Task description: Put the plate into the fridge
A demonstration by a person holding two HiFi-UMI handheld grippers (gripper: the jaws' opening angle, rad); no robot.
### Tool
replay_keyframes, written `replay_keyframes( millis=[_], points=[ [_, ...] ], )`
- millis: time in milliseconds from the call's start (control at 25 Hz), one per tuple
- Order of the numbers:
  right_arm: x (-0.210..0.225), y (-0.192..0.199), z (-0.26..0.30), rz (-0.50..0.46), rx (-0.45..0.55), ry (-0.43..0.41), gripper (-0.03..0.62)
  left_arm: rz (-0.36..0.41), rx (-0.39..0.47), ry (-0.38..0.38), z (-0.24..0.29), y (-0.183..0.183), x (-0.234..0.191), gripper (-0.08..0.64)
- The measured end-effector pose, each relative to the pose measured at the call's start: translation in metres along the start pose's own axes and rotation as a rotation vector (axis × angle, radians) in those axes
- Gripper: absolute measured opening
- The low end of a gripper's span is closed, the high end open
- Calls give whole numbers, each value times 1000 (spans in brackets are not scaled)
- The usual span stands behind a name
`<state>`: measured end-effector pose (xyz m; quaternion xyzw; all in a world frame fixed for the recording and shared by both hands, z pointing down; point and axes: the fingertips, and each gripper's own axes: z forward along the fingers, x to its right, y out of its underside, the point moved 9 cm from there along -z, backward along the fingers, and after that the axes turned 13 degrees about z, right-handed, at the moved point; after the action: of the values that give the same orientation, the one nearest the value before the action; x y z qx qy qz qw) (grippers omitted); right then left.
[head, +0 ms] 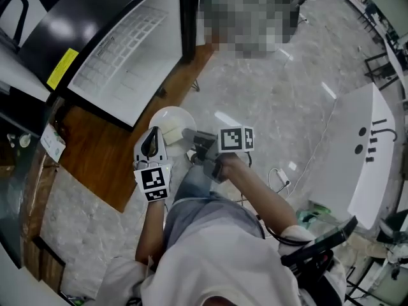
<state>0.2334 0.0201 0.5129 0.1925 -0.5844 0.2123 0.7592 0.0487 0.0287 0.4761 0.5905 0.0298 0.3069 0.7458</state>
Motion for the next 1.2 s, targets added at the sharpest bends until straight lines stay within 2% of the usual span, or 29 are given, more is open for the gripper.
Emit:
replay_keyframes(
  millis=[160, 360, 520, 600, 680, 760, 840, 920, 1080, 1200],
  points=[
    [-15, -60, 22, -11, -16, -22, 31, -25, 11, -37, 40, -21, -25, 20],
    [-50, -136, 59, -65, -63, -94, 31, -31, 67, -79, 81, -54, -59, 20],
    [-86, -187, 100, -143, -115, -114, 31, -71, 91, -82, 116, -71, -90, 20],
    [-107, -209, 125, -142, -139, -127, 31, -103, 108, -78, 131, -83, -117, 20],
    [-127, -227, 145, -124, -153, -151, 31, -128, 124, -24, 141, -96, -139, 20],
    [-141, -242, 153, -123, -166, -171, 31, -122, 131, 36, 147, -106, -146, 20],
    [-149, -251, 161, -131, -185, -186, 31, -89, 131, 46, 148, -111, -148, 20],
    [-153, -253, 177, -105, -203, -199, 31, -63, 130, 29, 146, -109, -154, 20],
    [-155, -248, 202, 20, -220, -219, 31, -51, 139, -30, 142, -109, -161, 20],
    [-158, -251, 216, 56, -249, -214, 31, -46, 148, -59, 142, -115, -163, 20]
  ],
)
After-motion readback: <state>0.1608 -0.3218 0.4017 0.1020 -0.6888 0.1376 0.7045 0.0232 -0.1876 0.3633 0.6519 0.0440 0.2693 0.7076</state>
